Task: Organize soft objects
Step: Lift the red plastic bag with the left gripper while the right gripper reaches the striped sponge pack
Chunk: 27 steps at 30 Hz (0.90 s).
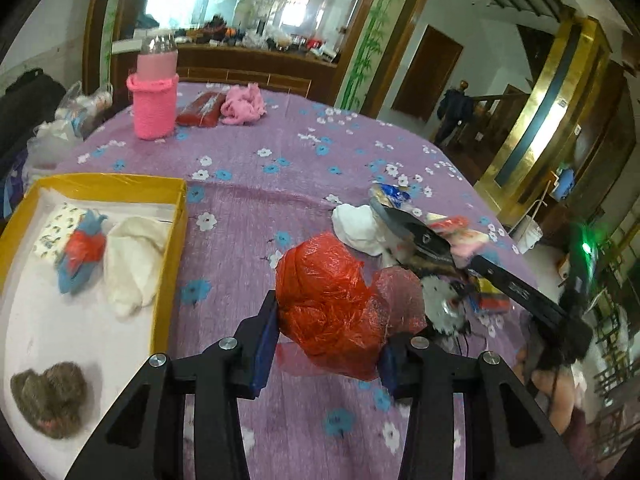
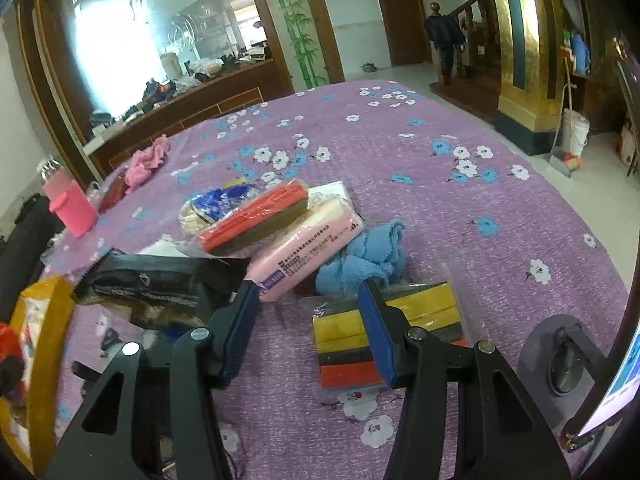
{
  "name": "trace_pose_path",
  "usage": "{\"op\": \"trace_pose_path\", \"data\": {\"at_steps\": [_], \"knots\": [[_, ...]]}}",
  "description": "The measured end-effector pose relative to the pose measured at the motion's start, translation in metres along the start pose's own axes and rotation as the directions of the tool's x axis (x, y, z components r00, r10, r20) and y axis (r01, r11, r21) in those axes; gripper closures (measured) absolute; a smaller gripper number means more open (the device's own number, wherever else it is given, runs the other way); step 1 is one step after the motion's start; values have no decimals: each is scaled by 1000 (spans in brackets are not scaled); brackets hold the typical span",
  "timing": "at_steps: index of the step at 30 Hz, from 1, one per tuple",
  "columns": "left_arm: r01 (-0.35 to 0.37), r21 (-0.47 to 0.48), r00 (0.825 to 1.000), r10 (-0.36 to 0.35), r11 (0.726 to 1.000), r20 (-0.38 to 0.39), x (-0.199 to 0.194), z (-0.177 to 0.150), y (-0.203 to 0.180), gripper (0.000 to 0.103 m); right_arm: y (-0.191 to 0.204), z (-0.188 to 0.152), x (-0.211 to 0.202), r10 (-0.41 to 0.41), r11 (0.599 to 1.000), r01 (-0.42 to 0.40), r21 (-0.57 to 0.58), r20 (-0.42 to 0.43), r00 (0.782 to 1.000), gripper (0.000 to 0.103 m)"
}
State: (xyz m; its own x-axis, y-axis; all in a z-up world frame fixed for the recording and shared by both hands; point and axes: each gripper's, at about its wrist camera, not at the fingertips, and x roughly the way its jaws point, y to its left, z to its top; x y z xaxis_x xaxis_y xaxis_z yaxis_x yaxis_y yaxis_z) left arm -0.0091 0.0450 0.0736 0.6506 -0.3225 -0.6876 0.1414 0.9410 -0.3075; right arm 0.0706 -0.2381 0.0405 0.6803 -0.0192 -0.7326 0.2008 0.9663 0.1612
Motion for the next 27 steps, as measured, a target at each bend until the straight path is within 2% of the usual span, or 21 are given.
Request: {"op": "trace_pose_path", "data": {"at_steps": [4, 11, 16, 19, 27], "knots": [[-25, 42, 999, 23, 999, 46, -23, -21, 2, 62, 3, -2, -1, -30, 999, 30, -16, 6, 1000, 54], [-61, 56, 998, 59, 997, 34, -46, -40, -5, 62, 3, -4, 1, -51, 998, 51, -32, -9, 999, 54], [-87, 83, 996, 87, 993, 13, -36, -40, -16, 62, 5, -5, 10, -61, 997, 59, -42, -47, 997, 52], [-99, 83, 995, 101, 992, -15, -25, -43, -18, 62, 9, -6, 10, -66, 996, 63, -58, -47, 997, 47], [-127, 107, 989, 133, 986, -57, -5, -44, -31, 62, 9, -4, 8, -52, 998, 50, -40, -50, 997, 47]]}}
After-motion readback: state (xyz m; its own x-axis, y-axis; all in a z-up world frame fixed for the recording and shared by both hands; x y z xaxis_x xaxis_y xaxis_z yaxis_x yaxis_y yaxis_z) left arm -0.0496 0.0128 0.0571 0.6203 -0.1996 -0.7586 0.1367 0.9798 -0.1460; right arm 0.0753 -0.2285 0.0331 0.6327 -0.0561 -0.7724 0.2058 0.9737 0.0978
